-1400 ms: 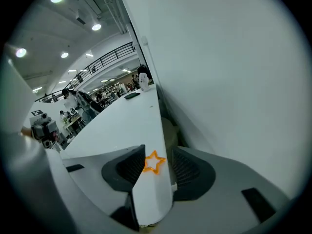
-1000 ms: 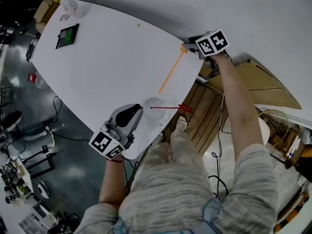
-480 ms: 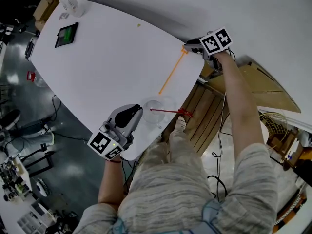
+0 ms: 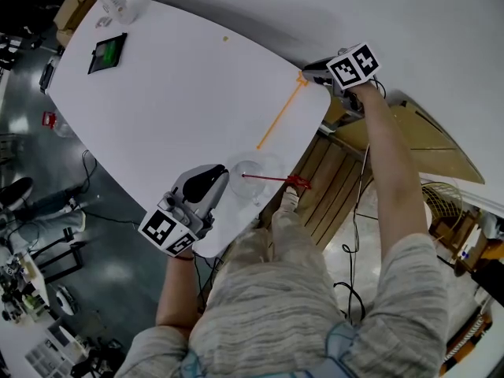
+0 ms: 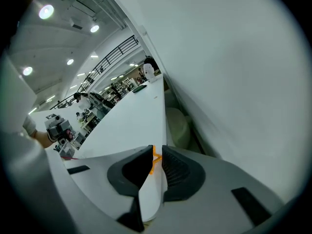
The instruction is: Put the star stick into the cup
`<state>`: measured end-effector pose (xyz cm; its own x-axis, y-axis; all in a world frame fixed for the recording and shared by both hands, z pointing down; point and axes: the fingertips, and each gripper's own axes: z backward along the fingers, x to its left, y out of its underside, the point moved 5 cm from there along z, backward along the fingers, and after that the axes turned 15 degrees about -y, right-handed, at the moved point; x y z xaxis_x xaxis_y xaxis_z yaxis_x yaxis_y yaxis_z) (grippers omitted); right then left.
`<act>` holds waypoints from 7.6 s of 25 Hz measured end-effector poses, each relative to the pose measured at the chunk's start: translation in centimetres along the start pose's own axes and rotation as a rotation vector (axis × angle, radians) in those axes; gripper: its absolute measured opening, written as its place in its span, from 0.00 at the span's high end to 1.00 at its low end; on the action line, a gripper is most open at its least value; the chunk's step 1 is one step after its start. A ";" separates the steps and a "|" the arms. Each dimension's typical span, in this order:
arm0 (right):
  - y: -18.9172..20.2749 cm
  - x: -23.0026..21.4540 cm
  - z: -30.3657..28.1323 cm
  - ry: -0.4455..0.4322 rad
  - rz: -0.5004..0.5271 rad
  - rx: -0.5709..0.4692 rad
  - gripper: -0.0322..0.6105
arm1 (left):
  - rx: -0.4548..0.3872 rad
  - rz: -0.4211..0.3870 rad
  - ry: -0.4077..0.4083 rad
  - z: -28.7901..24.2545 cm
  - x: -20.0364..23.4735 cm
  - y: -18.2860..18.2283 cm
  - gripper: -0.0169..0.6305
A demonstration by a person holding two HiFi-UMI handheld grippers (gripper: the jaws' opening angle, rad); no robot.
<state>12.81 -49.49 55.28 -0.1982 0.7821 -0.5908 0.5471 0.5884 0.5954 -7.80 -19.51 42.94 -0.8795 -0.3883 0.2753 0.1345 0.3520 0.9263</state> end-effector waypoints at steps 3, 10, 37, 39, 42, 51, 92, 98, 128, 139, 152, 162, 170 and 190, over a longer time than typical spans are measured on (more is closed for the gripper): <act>-0.6 0.7 0.6 -0.007 0.031 -0.023 0.86 | -0.009 0.000 0.003 -0.1 0.0 -0.1 0.91; -2.8 3.6 2.7 0.051 0.158 -0.032 0.86 | -0.026 -0.011 0.017 0.1 -0.5 -0.7 0.91; -9.1 15.9 5.2 0.032 0.553 -0.044 0.89 | 0.364 -0.234 0.241 -17.7 0.7 -4.6 0.73; -9.2 16.4 5.0 0.024 0.563 -0.044 0.89 | 0.395 -0.228 0.266 -19.0 0.6 -4.4 0.73; -9.3 17.0 4.8 0.017 0.575 -0.041 0.89 | 0.415 -0.213 0.300 -20.0 0.2 -4.3 0.72; -9.4 17.8 4.8 0.012 0.595 -0.030 0.90 | 0.423 -0.253 0.331 -20.1 -1.2 -4.2 0.88; -1.2 26.9 9.8 0.085 0.336 -0.622 0.89 | 0.035 -0.231 0.152 -8.8 -3.2 -13.7 0.94; 0.6 28.5 9.5 0.132 0.325 -0.633 0.89 | 0.004 -0.215 0.154 -6.0 -4.3 -13.0 0.94; 8.5 32.5 6.8 0.300 0.173 -0.675 0.89 | 0.028 -0.157 0.152 -1.5 -5.2 -4.3 0.94; 8.6 34.1 5.1 0.284 0.167 -0.674 0.89 | 0.069 -0.170 0.117 -1.2 -4.9 -1.5 0.94; 9.3 36.0 3.9 0.279 0.154 -0.679 0.89 | 0.067 -0.187 0.085 -0.1 -5.0 -1.7 0.70; 10.1 38.2 2.4 0.283 0.149 -0.690 0.89 | 0.167 -0.230 0.015 2.4 -4.2 -1.0 0.65; 10.8 40.3 0.8 0.288 0.153 -0.706 0.89 | 0.204 -0.234 0.028 4.6 -4.1 0.7 0.64; 12.9 45.4 -1.5 0.293 0.174 -0.727 0.89 | 0.220 -0.179 0.086 10.1 -5.2 3.6 0.64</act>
<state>9.64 -6.04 36.96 -0.4191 0.8377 -0.3502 -0.0574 0.3605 0.9310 -7.38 -7.66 42.27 -0.8372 -0.5283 0.1415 -0.1300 0.4436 0.8868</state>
